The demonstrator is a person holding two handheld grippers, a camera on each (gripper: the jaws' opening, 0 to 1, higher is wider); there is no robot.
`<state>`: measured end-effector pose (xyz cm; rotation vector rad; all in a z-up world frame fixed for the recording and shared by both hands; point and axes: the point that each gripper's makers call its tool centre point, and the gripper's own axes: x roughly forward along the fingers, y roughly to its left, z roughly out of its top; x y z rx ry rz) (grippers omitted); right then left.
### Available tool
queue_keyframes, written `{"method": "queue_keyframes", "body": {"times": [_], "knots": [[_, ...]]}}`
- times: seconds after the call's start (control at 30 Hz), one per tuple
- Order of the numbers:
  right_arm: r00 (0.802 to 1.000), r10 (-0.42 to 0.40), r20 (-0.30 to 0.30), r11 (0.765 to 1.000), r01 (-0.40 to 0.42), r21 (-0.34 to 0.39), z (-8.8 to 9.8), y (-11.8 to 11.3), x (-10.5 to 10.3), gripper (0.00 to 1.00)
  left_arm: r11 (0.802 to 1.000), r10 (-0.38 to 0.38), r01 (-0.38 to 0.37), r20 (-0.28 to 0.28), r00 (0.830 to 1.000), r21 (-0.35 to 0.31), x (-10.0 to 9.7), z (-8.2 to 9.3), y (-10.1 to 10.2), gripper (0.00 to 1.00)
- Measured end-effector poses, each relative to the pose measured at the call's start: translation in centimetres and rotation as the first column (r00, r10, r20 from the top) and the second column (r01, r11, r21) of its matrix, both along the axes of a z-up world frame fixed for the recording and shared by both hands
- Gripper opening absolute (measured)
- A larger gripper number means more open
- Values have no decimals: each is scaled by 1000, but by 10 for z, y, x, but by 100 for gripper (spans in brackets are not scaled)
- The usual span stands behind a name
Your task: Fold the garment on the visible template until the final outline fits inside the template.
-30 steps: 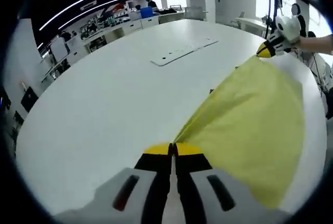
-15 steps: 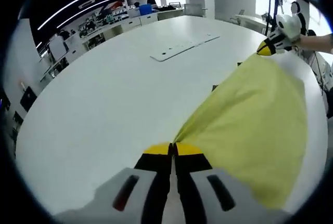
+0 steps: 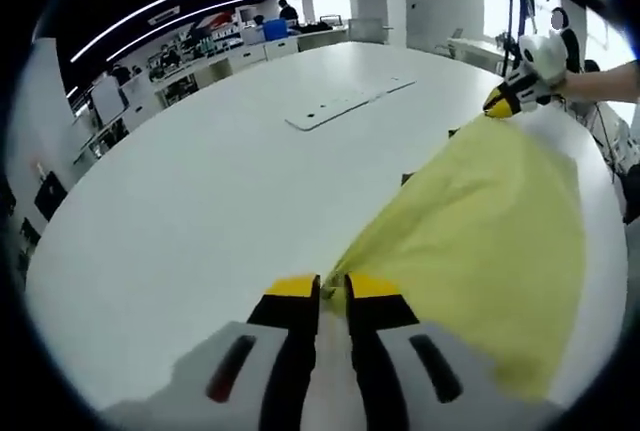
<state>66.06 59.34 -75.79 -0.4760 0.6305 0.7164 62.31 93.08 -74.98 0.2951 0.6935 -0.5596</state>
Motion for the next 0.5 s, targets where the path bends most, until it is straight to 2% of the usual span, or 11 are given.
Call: {"method": "queue_keyframes", "body": {"times": [0.1,0.17,0.27,0.3,0.4,0.43,0.5], "knots": [[1000,-16,8,998,15,68,7,1,2,31,999,-17,18,9,1000,-38,-3,3,-3,31],[1000,-24,0,993,24,114,11,1,0,36,998,-25,26,17,1000,-59,-6,5,-4,39],[1000,-29,9,990,28,136,14,-2,-1,48,993,-56,60,43,997,-97,-10,10,-10,53],[999,-42,13,984,39,172,17,0,0,52,992,-75,79,45,996,-97,-12,11,-11,58],[997,-69,-21,966,72,247,21,3,-3,57,988,-84,89,49,995,-126,-16,16,-13,65],[998,-65,-12,969,66,239,23,1,-3,58,988,-84,89,47,995,-123,-16,17,-13,66],[998,-57,-22,961,61,269,25,5,-7,61,987,-87,94,56,995,-134,-18,21,-12,67]]}}
